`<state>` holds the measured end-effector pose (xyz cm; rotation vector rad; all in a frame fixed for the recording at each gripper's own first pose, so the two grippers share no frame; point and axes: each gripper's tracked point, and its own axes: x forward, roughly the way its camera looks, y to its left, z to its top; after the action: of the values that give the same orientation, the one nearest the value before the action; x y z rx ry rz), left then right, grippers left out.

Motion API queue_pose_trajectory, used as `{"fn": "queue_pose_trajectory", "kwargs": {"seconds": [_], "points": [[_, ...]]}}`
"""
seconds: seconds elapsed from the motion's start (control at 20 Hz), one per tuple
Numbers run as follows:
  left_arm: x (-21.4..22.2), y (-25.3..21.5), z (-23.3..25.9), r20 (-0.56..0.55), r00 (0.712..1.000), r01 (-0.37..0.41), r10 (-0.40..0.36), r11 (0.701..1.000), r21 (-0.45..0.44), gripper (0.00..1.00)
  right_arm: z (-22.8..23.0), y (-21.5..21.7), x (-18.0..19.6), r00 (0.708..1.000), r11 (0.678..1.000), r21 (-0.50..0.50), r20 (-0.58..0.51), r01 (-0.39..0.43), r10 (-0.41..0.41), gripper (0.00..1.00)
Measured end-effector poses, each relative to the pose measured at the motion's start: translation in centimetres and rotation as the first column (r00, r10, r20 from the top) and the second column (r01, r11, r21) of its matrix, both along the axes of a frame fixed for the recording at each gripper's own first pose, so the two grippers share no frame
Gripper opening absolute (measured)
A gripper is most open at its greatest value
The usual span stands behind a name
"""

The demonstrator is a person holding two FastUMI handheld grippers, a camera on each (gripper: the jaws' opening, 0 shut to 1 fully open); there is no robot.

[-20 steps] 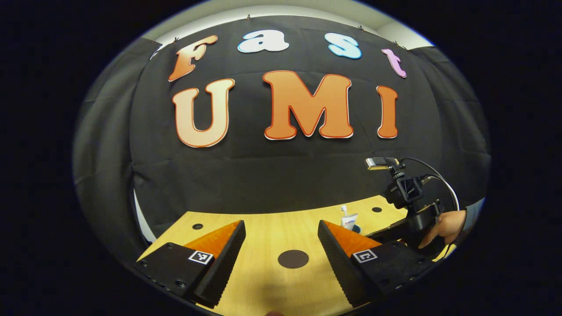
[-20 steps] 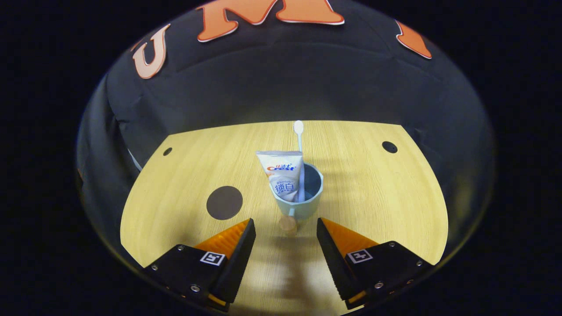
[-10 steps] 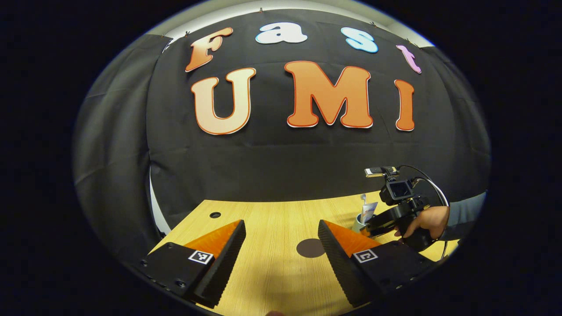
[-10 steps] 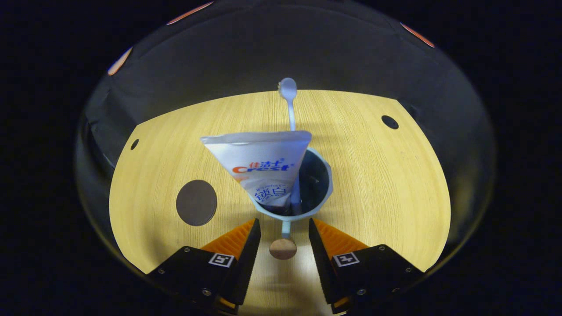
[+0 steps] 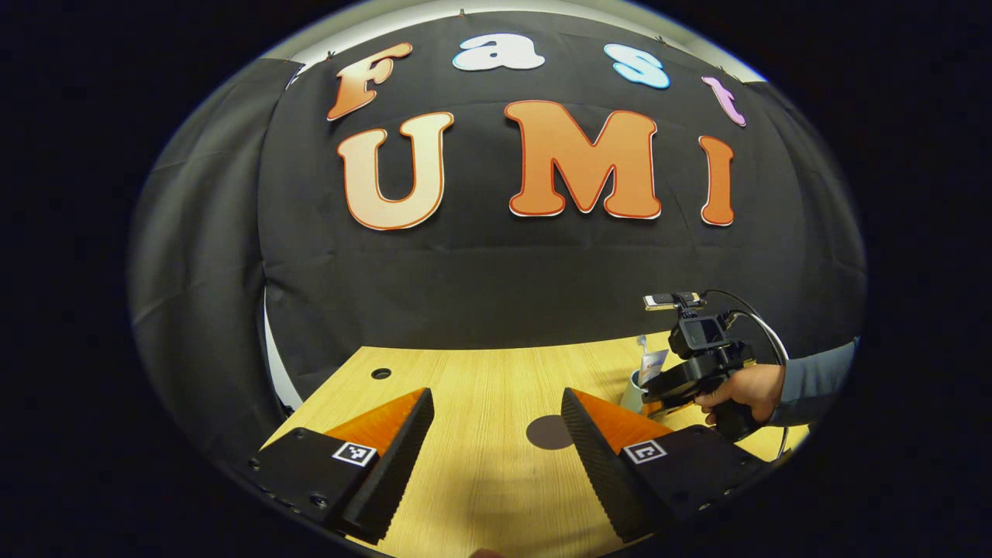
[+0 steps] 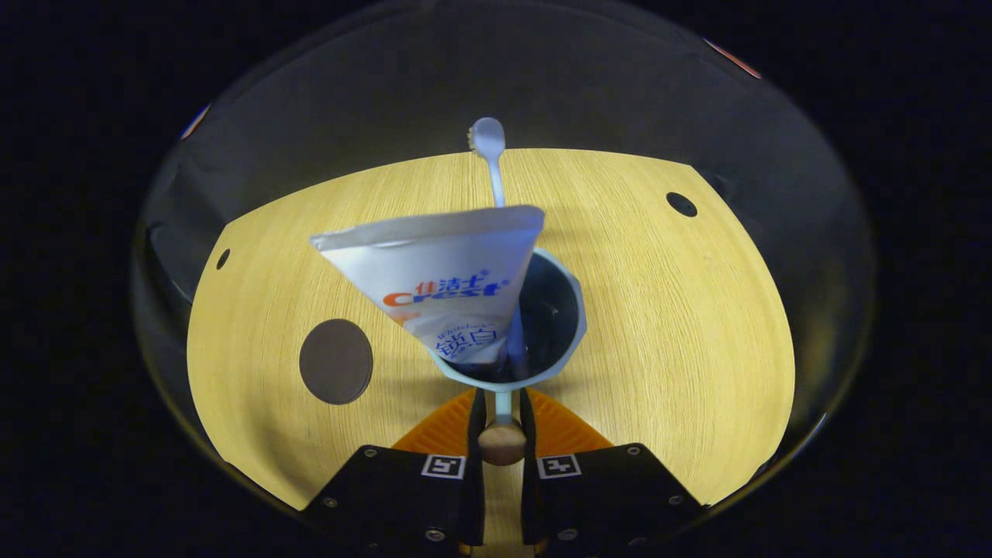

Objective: Put the toothbrush and toothpaste on the desktop into the cup, then pick up the cup and place it on the coaster on the desktop.

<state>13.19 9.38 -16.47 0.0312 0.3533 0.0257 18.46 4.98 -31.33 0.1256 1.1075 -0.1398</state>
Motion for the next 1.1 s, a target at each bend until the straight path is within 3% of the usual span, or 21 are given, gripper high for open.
{"fn": "queue_pose_trajectory", "kwargs": {"seconds": [0.45, 1.1], "points": [[-0.9, 1.0, 0.5, 0.018, 1.000, -0.003, 0.002, 1.000, 0.019, 0.99, 0.4, 0.3, 0.9, 0.989, 0.990, 0.004, 0.058, -0.139, 0.139, 0.19], [-2.1, 8.2, -2.2, -0.042, 0.997, -0.068, 0.068, 0.998, -0.011, 0.99, 0.0, -0.1, 0.8, 0.954, 0.954, 0.019, 0.030, -0.299, 0.298, 0.19]]}}
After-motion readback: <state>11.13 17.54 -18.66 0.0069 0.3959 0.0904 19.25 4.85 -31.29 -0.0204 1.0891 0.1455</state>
